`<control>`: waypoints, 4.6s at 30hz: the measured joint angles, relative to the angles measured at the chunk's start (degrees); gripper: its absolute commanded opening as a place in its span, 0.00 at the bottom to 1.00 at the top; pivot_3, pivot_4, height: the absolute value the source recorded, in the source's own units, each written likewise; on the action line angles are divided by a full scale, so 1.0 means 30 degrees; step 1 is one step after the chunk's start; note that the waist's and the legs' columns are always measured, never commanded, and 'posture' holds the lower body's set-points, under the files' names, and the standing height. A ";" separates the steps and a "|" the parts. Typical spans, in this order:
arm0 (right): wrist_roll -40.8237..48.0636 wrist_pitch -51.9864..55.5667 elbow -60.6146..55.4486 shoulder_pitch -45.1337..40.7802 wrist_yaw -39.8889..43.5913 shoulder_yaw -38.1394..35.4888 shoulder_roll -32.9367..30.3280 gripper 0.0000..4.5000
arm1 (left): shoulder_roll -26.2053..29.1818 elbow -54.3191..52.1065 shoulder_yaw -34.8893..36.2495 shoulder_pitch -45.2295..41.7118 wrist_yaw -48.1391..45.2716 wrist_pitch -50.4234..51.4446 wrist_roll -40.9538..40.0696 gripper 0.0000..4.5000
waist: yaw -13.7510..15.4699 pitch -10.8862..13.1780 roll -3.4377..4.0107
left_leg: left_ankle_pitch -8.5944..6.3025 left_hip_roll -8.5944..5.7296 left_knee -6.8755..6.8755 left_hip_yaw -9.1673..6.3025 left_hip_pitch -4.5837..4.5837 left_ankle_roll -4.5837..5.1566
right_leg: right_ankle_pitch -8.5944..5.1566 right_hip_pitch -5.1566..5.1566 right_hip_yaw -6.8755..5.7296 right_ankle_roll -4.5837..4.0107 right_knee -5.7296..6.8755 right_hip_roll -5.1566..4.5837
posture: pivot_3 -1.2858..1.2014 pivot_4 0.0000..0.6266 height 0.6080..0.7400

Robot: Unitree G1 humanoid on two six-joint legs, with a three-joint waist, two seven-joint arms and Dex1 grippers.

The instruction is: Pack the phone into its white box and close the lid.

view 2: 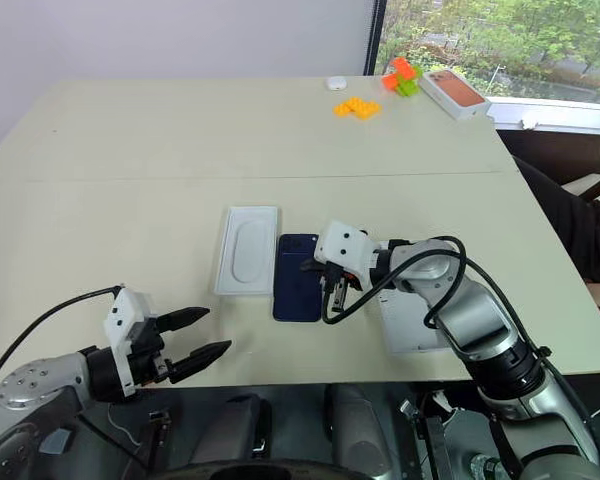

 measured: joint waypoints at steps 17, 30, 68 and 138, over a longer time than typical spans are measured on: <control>-0.0564 0.0170 0.2872 -0.3144 0.0460 0.4184 0.3691 0.73 | 0.0412 0.2524 0.2529 0.1368 -0.1693 -0.2038 0.2077 0.90 | 0.0007 0.0001 0.0002 | 0.0000 0.0097 -0.0009 0.0038 0.0027 -0.0001 | 0.0040 0.0007 -0.0002 -0.0071 -0.0003 0.0015 | 0.52 0.24 1.00; -0.3162 -0.1361 0.6015 -0.3957 -0.0923 0.5668 0.5473 0.73 | 0.0135 0.2523 0.2531 0.1337 -0.1724 -0.2141 0.2255 0.90 | -0.0024 0.0002 0.0004 | -0.0001 0.0105 -0.0012 0.0040 0.0034 -0.0002 | 0.0044 0.0000 -0.0001 -0.0074 0.0005 0.0021 | 0.52 0.24 1.00; -0.4674 -0.2725 0.8406 -0.3375 -0.2698 0.1114 0.1533 0.00 | -0.1914 0.1637 0.0019 -0.2045 0.0622 0.0948 0.0831 0.90 | -0.0104 0.0002 0.0004 | -0.0003 0.0136 -0.0019 0.0104 0.0049 0.0003 | 0.0071 -0.0007 0.0081 -0.0106 -0.0003 0.0135 | 0.52 0.24 1.00; -0.4634 -0.3379 0.1167 0.1342 0.2303 0.2552 -0.0630 0.00 | -0.2369 0.4792 -0.1171 -0.7128 1.7040 1.0824 -1.9488 0.95 | 0.0010 -0.0038 -0.0039 | -0.0028 0.0216 -0.0037 0.0313 0.0378 0.0033 | 0.0032 0.0184 0.0319 -0.0061 0.0032 0.0249 | 0.52 0.24 1.00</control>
